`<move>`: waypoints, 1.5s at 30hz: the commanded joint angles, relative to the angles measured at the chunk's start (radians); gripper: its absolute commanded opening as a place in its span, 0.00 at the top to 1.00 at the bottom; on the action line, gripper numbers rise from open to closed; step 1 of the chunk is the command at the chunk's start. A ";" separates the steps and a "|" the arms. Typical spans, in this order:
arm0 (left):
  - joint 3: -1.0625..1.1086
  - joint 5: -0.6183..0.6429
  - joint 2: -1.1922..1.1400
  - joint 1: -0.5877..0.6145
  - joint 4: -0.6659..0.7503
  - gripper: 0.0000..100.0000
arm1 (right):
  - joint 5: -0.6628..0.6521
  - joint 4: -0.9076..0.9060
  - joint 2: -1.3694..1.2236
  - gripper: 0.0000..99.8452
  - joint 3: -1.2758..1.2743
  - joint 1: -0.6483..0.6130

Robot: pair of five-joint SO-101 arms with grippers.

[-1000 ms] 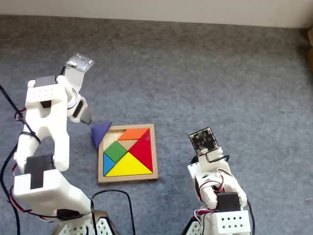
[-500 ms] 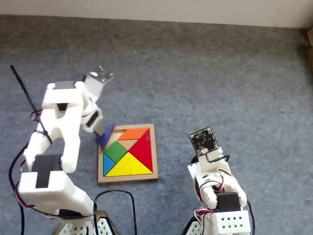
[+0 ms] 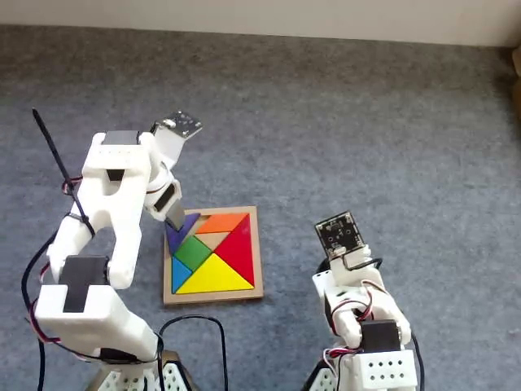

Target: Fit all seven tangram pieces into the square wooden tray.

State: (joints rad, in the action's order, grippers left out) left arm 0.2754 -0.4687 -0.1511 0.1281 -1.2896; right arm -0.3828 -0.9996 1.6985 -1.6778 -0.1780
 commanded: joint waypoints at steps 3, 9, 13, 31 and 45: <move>-0.027 0.008 0.005 -0.036 0.000 0.76 | -0.012 -0.007 0.019 0.99 -0.110 0.012; 0.045 0.014 0.007 -0.102 0.069 0.76 | -0.012 -0.007 0.019 0.99 -0.110 0.012; 0.073 0.017 0.007 -0.148 0.094 0.76 | -0.012 -0.007 0.019 0.99 -0.110 0.012; -0.077 0.138 0.021 -0.219 -0.035 0.76 | -0.012 -0.007 0.019 0.99 -0.110 0.012; 0.045 0.120 0.222 0.002 -0.100 0.76 | -0.012 -0.007 0.019 0.99 -0.110 0.012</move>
State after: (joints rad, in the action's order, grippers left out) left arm 0.2417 -0.3184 0.0008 0.0790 -1.4415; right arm -0.3828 -0.9996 1.6985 -1.6778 -0.1780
